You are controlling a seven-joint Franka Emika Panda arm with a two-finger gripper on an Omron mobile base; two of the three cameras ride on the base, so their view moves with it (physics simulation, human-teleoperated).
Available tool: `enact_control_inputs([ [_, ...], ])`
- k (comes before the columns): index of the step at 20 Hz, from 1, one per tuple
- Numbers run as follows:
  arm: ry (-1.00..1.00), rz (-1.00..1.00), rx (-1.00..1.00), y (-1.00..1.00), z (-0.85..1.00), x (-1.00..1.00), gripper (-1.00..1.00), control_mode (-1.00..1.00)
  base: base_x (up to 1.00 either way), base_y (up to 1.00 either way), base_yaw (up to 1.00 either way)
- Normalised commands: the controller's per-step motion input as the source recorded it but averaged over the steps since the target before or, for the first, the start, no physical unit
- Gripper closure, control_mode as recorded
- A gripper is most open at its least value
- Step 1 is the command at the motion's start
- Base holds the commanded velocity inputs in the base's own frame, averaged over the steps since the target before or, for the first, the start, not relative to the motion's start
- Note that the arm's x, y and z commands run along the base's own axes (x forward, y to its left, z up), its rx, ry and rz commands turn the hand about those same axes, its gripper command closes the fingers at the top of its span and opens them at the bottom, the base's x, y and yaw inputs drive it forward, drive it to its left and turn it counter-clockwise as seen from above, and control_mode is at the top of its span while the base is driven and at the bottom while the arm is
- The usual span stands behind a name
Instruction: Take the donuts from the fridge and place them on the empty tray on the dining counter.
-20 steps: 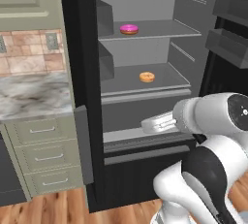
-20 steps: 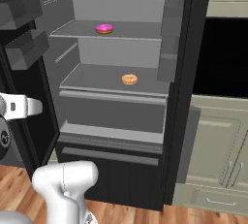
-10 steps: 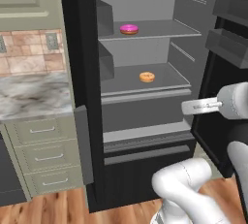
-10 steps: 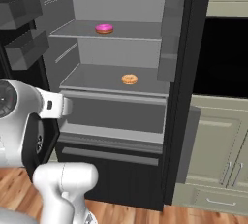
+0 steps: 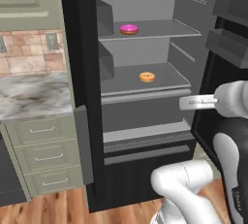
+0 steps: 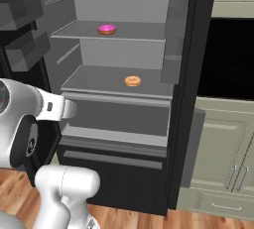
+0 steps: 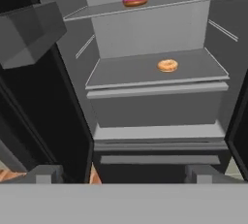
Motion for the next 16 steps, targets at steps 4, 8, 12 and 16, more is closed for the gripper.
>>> enact_control_inputs([
  [4,0.0,-0.17,0.0,0.01,0.0,0.09,-1.0,-1.0,0.0,0.0,0.0],
  [8,0.0,0.01,0.0,0.0,-0.02,0.0,-1.0,-1.0,0.0,0.0,0.0],
  [12,0.0,0.03,0.0,0.0,-0.1,0.0,-1.0,-1.0,0.0,0.0,0.0],
  [16,0.0,0.0,0.0,0.0,0.0,0.0,-1.0,-1.0,0.0,0.0,0.0],
])
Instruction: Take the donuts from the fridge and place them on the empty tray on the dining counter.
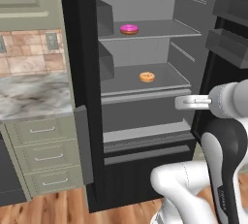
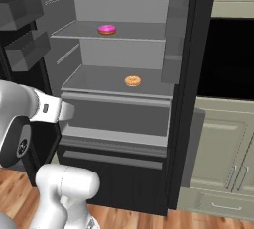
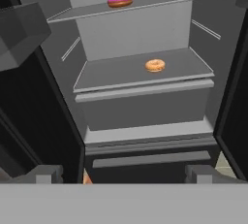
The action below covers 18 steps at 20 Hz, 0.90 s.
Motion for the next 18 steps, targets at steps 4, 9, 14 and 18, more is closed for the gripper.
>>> enact_control_inputs([
  [4,0.0,0.0,0.0,0.0,0.0,0.02,-1.0,-1.0,0.0,0.0,0.0],
  [9,0.0,0.0,0.0,0.0,0.0,0.0,-1.0,1.0,0.38,-0.03,0.02],
  [14,0.0,0.0,0.0,0.0,0.0,0.0,-1.0,1.0,0.91,-0.31,0.12],
  [18,0.0,0.0,0.0,0.0,0.0,0.0,-1.0,1.0,1.0,-0.37,0.13],
])
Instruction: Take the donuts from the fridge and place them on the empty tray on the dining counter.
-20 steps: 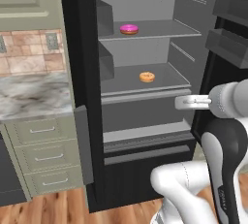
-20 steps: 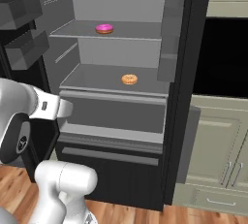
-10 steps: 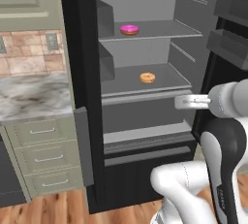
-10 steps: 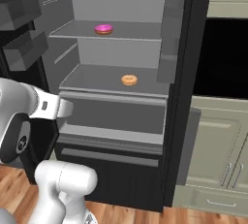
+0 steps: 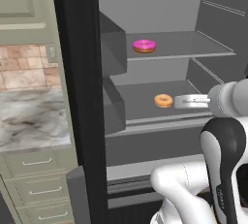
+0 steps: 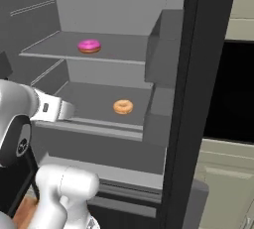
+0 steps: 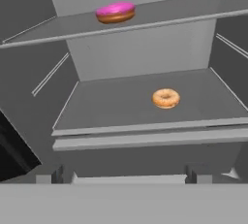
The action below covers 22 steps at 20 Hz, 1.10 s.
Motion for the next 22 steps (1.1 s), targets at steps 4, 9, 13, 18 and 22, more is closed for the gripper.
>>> enact_control_inputs([
  [4,0.0,0.0,0.0,0.0,0.0,0.0,-1.0,1.0,1.0,-0.42,0.15],
  [9,0.0,0.0,0.0,0.0,0.0,0.0,-1.0,1.0,0.99,-0.23,0.14],
  [13,0.0,0.0,0.0,0.0,0.0,0.0,-1.0,1.0,0.32,-0.02,0.02],
  [18,0.08,0.0,0.0,-0.01,-0.05,0.13,-1.0,-1.0,0.03,0.0,0.0],
  [22,0.23,0.0,0.01,-0.04,-0.25,0.33,-1.0,-1.0,0.0,0.0,0.0],
])
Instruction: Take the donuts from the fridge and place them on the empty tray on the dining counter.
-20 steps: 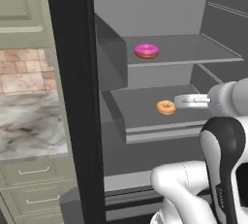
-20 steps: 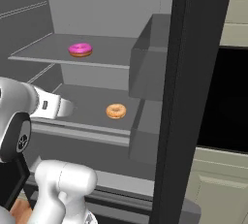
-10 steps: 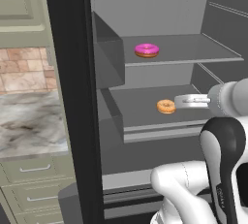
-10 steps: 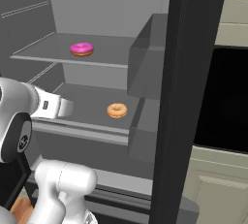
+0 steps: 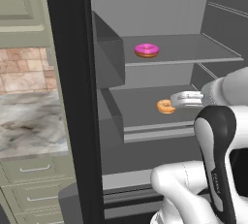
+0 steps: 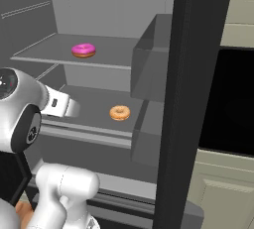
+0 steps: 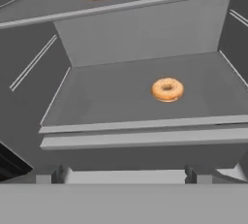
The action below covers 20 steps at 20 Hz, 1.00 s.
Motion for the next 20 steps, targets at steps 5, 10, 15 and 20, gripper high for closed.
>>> enact_control_inputs([
  [5,0.07,0.0,0.0,-0.07,-0.45,0.25,-1.0,-1.0,0.0,0.0,0.0],
  [10,0.0,0.0,0.0,-0.15,-0.35,0.21,-1.0,-1.0,0.0,0.0,0.0],
  [15,0.03,0.0,-0.02,-0.22,-0.08,0.28,-1.0,-1.0,0.0,0.0,0.0],
  [20,0.02,0.0,-0.16,-0.1,-0.12,0.2,-1.0,-1.0,0.0,0.0,0.0],
])
